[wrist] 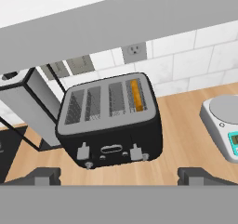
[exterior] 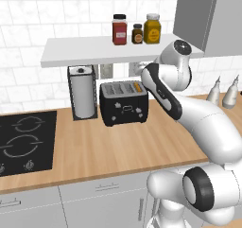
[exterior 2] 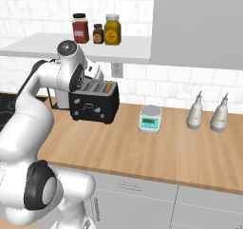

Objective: Start the toaster. Once the lever pops up, take the bread to the plate on the dining counter.

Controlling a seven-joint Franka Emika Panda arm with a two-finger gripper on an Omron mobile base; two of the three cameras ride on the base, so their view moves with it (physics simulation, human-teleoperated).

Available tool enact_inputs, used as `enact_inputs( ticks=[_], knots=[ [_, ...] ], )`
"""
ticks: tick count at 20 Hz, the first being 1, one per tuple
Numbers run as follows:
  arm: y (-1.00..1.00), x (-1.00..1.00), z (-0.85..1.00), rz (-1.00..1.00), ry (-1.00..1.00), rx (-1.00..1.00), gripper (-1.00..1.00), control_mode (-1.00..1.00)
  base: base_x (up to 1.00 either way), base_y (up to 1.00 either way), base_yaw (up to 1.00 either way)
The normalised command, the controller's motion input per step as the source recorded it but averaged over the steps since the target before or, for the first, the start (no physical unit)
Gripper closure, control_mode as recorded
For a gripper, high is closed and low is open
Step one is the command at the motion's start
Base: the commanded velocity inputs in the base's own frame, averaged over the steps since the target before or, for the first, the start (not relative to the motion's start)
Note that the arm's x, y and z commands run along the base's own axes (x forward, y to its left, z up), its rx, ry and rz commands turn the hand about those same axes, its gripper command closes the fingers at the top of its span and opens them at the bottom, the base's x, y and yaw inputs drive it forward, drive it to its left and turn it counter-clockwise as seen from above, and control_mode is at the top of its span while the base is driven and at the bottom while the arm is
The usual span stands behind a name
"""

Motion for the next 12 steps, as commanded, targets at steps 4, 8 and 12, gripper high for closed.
enact_inputs(
  ticks=[4, 8, 12],
  knots=[
    [0.0, 0.0, 0.0, 0.0, 0.0, 0.0, -1.0, -1.0, 0.0, 0.0, 0.0],
    [0.0, 0.0, 0.0, 0.0, 0.0, 0.0, -1.0, -1.0, 0.0, 0.0, 0.0],
    [0.0, 0.0, 0.0, 0.0, 0.0, 0.0, -1.0, -1.0, 0.0, 0.0, 0.0]
  ],
)
